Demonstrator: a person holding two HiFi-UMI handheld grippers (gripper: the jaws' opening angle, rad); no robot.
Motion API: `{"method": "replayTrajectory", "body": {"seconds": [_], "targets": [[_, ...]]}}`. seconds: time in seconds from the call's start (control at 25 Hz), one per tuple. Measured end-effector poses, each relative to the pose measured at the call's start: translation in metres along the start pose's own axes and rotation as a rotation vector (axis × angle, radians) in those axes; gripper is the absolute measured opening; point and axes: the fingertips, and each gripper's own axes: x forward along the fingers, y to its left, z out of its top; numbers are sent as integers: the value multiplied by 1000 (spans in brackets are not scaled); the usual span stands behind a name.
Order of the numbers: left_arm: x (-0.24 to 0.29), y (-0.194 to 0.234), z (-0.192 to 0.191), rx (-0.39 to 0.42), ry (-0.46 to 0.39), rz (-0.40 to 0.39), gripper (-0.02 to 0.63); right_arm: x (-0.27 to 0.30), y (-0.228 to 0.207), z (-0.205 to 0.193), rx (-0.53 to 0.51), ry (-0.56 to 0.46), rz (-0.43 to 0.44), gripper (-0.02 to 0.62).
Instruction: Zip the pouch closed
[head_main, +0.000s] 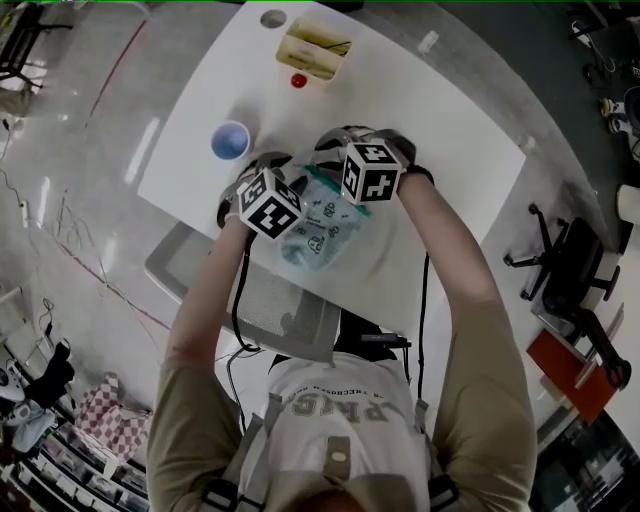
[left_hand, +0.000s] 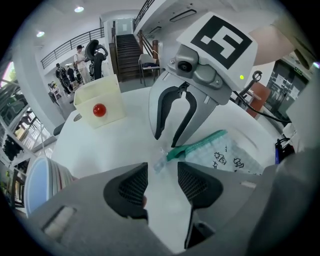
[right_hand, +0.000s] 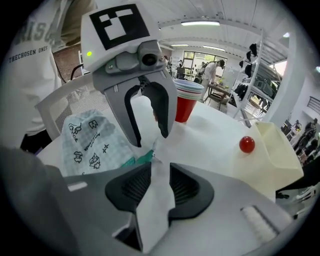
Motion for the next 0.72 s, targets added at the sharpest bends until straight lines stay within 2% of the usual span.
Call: {"method": "replayTrajectory", "body": {"seconds": [0.28, 0.72], "targets": [[2, 0, 0, 26, 18, -15, 195, 2, 2, 3, -79, 28, 44, 106], [4, 3, -1, 75, 28, 3, 73, 5, 6, 3, -187, 83, 99, 106]]}}
